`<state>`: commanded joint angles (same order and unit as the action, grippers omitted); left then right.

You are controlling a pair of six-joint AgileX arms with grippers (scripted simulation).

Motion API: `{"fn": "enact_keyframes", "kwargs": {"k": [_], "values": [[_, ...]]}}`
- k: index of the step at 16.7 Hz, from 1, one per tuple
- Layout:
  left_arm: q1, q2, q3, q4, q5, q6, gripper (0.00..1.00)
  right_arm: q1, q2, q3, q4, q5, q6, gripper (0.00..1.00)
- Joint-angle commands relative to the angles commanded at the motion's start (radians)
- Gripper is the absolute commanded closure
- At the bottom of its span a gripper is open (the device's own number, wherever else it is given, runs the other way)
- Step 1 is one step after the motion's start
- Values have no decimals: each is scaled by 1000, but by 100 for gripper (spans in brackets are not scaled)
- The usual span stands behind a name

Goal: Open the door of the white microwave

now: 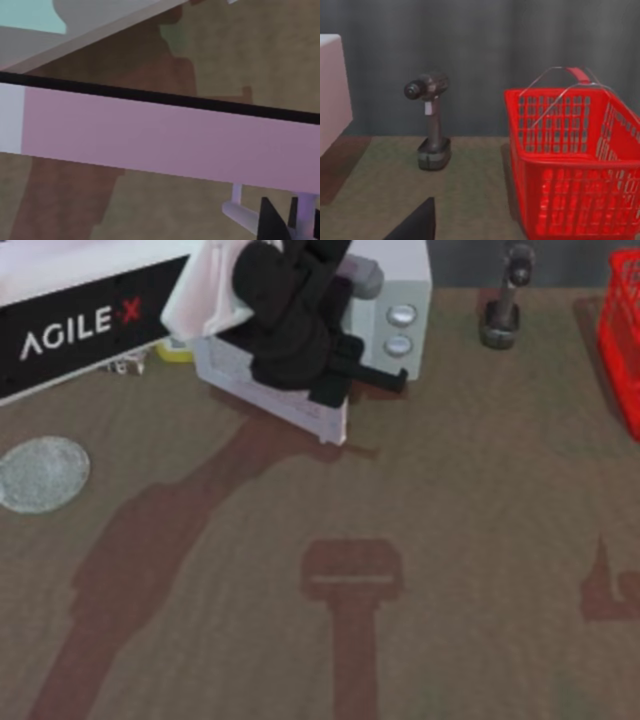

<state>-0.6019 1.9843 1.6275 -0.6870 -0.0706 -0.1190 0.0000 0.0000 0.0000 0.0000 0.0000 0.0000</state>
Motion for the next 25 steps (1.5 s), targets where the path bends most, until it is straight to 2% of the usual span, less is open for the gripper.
{"fn": "enact_keyframes", "kwargs": {"k": [17,20,25], "values": [[0,0,0,0,0,0,100,0,0,0,0,0,0,0],[-2,-11,-11,5,14,10,100,0,0,0,0,0,0,0],[29,-65,-89,30,61,105,100,0,0,0,0,0,0,0]]}}
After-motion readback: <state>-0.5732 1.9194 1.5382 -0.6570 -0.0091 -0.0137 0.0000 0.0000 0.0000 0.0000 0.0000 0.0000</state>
